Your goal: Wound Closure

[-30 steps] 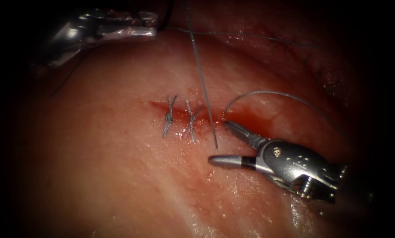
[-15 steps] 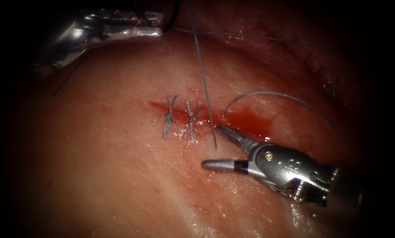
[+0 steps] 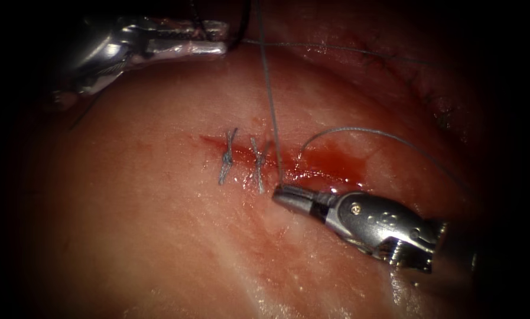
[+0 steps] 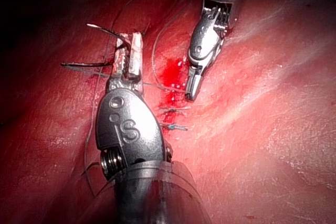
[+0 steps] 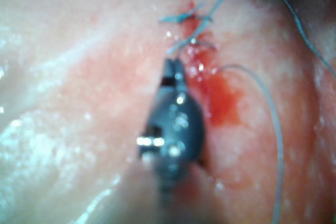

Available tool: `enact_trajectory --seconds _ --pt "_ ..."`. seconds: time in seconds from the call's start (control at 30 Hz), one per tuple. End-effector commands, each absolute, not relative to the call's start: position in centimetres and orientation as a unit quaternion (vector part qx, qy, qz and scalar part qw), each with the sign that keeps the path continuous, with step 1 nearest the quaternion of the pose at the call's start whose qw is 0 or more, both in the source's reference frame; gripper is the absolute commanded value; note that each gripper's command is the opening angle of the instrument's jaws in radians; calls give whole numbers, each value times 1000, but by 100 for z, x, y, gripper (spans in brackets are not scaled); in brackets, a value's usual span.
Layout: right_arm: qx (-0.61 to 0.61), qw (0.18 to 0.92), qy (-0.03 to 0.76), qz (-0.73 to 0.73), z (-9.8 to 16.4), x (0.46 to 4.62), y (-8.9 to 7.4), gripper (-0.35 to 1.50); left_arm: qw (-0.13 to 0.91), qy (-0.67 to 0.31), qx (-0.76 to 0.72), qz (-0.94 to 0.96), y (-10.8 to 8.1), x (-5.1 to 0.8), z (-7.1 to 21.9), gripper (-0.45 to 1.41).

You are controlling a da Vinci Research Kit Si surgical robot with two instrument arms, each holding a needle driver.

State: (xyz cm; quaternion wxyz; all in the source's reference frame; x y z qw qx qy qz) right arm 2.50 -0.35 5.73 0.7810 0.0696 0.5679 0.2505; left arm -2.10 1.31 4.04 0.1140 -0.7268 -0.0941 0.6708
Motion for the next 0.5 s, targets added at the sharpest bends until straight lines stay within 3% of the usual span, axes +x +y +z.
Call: enact_trajectory --seconds 0.03,0.3,0.5 --pt "73 780 569 251 575 252 -38 -35 114 -96 -727 670 126 -214 411 -45" --pt "85 778 574 239 552 230 -56 -35 108 -95 -727 671 101 -212 415 -45" --pt "107 766 594 222 480 235 -102 -35 109 -102 -728 669 69 -214 436 -45"
